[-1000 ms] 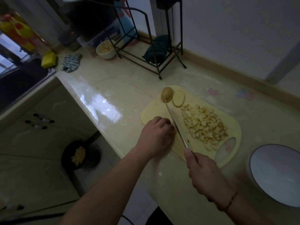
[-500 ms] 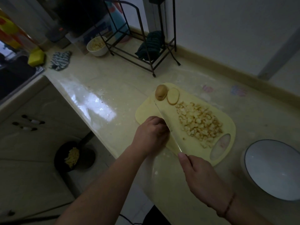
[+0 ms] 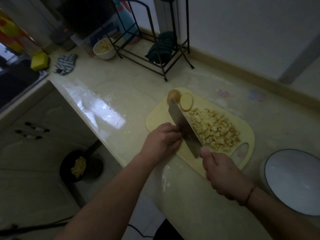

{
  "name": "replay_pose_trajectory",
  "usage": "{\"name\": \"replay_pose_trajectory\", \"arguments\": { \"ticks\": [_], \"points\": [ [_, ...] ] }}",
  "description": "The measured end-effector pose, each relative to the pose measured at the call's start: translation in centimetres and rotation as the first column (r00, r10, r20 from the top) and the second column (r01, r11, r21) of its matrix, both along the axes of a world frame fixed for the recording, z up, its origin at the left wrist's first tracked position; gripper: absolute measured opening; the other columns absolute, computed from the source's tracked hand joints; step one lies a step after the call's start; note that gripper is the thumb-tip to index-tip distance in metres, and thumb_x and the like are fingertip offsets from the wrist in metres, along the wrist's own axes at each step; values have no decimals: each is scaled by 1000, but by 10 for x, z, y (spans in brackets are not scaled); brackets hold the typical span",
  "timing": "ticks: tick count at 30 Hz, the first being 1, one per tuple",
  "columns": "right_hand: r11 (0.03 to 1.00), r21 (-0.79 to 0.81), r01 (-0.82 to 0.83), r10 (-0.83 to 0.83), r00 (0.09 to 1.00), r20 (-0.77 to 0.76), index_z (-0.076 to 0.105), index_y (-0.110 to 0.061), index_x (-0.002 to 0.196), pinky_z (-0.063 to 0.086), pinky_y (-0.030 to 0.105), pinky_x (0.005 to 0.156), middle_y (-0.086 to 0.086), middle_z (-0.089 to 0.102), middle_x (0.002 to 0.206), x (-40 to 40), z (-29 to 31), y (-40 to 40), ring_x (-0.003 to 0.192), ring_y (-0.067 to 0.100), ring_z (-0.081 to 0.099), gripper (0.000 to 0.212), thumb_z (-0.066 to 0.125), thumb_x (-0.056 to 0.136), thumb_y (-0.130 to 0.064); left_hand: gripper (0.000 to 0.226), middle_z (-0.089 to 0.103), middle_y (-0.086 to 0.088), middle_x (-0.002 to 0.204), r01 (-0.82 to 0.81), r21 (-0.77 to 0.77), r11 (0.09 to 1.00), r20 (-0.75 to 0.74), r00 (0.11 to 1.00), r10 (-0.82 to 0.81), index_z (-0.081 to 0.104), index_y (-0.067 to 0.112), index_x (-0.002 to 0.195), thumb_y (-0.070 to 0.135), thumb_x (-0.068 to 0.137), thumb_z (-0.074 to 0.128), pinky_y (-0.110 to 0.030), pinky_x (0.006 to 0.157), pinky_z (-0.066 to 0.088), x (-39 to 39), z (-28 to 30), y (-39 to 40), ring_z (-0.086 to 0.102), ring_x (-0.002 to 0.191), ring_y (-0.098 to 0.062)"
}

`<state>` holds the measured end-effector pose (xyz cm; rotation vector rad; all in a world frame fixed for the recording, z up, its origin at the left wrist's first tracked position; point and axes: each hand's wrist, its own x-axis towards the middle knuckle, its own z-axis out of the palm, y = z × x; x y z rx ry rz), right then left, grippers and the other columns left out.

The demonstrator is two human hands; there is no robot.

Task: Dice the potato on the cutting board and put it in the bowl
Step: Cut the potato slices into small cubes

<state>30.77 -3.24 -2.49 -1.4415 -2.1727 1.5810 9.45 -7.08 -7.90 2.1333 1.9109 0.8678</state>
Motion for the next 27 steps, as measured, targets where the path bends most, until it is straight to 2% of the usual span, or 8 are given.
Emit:
{"name": "replay_pose_trajectory", "arguments": {
  "ticks": [2,6,11,14,17,18,22,27],
  "points": [
    [1000,-25,-10,10,1000,2,45,-15,59,28,21,46,1,47,52,4,-1,2,37,3,39,56,26,95,-54,9,70,-7,96,-1,9,1000,-2,1000,1,78,9,86,17,85,72,-24,79,47,0,-1,0,63,89,-21],
    [1000,-29,7,-8,1000,-12,44,-15,59,29,23,47,-1,44,49,7,-4,-1,35,3,38,59,25,91,-60,3,70,-7,95,-20,25,999,5,1000,20,78,8,84,8,82,79,-24,75,48,5,-3,-2,64,87,-22],
    [966,-244,87,-93,996,-15,45,-13,66,29,19,35,1,44,50,8,5,-4,32,8,36,57,28,95,-58,4,71,-5,92,-20,52,998,31,999,19,76,6,80,4,80,79,-28,69,51,7,-1,0,63,83,-21],
    [999,-32,1,0,999,49,46,-14,60,35,27,48,2,50,55,-2,6,-4,48,17,50,58,27,98,-53,3,71,-5,94,-43,62,997,51,998,40,75,6,80,6,81,78,-32,68,54,10,-3,-1,64,84,-23],
    [987,142,-76,59,991,119,45,-20,58,29,28,63,-3,49,60,-10,9,-9,71,24,56,53,28,100,-47,5,71,-6,96,-76,71,995,80,994,70,73,6,79,10,82,75,-34,67,53,12,-6,-3,65,84,-25],
    [989,126,-76,61,991,121,44,-20,58,30,28,63,-2,48,59,-9,9,-8,69,24,56,53,29,100,-48,6,71,-6,96,-80,74,994,77,994,75,73,5,79,10,82,75,-35,67,53,11,-7,-3,64,83,-25],
    [971,-201,130,-132,991,5,45,-16,64,34,27,44,3,44,50,1,5,2,38,19,41,58,28,93,-63,7,68,-4,88,-75,82,994,42,997,72,73,6,78,6,83,78,-35,65,51,11,-7,-3,61,79,-22],
    [969,-211,126,-130,992,-2,42,-15,65,31,22,39,6,41,52,8,5,-2,35,17,36,57,27,93,-62,9,68,-5,89,-109,87,990,61,993,104,73,6,77,4,80,81,-34,69,50,13,-9,-5,60,82,-19]
  ]
}}
